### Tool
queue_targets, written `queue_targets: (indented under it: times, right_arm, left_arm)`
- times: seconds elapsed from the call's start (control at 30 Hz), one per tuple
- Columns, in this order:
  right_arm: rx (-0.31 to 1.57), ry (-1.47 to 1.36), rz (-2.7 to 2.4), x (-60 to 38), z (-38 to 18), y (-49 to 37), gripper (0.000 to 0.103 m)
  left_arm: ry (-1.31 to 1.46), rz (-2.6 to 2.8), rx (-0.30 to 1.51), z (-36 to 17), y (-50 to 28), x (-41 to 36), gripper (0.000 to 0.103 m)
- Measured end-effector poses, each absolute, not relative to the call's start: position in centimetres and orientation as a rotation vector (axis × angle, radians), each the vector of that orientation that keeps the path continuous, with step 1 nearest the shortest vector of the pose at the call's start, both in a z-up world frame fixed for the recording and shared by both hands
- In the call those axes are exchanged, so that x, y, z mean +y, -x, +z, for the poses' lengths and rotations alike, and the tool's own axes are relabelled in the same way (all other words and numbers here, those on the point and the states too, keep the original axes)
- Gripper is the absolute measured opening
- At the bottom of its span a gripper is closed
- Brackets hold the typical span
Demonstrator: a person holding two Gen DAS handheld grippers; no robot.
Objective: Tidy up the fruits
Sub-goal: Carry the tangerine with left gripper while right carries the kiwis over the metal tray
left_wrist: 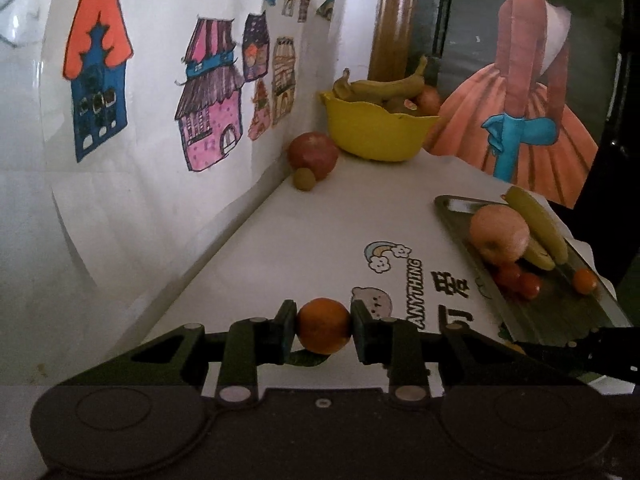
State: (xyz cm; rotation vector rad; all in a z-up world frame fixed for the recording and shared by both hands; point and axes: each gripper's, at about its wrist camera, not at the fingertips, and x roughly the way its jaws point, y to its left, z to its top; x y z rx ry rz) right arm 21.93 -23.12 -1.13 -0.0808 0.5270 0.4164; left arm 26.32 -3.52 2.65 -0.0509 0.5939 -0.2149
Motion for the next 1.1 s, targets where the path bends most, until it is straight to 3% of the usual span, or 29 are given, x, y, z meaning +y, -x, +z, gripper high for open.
queue_targets:
  times: [0.63,1.1]
  right_arm:
    - [0.425,0.106,0.397,-27.0,1.6,-18.9,0.031]
    - [0.383,0.095,0.186,-33.5,2.0,-21.0,0.031]
  left_arm:
    - [-0.009,-0.292,0.543,4.8,-25.2,-8.8,0.031]
    - [-0.018,-0.443,0.578,3.6,-27.1,-17.4,0.031]
